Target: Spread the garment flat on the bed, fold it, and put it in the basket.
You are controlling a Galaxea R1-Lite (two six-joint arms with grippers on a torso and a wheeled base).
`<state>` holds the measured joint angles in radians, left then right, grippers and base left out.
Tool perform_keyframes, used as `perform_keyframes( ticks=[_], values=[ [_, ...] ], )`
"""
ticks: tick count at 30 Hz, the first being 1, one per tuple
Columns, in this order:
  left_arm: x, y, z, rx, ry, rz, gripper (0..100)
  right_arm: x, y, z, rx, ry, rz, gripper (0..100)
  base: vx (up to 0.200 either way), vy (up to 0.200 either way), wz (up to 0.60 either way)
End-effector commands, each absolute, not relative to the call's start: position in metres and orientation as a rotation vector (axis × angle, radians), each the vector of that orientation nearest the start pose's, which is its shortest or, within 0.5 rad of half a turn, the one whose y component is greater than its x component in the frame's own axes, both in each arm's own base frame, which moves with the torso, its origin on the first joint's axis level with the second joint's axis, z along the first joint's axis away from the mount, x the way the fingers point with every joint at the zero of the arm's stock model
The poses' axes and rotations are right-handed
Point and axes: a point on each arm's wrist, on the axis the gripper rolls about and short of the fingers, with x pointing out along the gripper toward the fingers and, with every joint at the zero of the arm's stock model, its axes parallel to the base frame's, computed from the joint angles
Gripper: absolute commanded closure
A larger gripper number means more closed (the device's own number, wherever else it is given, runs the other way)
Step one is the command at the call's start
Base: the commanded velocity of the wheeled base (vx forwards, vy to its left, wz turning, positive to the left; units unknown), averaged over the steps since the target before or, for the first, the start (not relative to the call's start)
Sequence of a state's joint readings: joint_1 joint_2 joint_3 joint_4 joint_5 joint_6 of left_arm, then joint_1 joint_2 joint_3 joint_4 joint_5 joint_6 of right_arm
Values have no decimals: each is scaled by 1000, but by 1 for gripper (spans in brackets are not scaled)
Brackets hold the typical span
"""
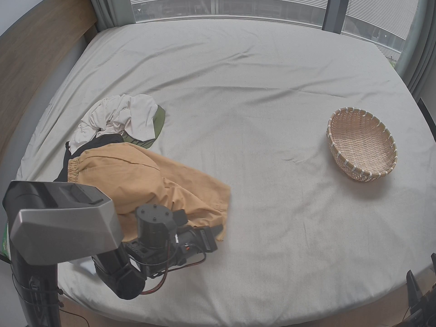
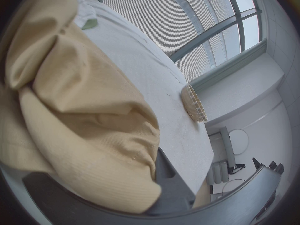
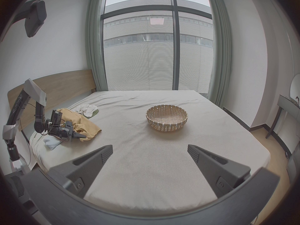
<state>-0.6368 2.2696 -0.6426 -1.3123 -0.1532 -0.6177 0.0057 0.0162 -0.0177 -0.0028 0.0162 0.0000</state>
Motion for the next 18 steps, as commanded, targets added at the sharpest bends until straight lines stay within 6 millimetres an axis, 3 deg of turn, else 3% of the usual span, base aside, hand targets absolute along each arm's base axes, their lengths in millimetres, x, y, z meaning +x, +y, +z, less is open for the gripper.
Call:
perform_keyframes(
  ticks=[1,10,18],
  values=[
    [284,-239,27,-506,530,-718,100,-23,0,76,0,-3,23,0,0,0,0],
    [284,-276,41,-492,541,-792,100,-23,0,76,0,-3,23,0,0,0,0],
    [286,-305,40,-484,549,-836,100,-23,0,76,0,-3,23,0,0,0,0]
  ],
)
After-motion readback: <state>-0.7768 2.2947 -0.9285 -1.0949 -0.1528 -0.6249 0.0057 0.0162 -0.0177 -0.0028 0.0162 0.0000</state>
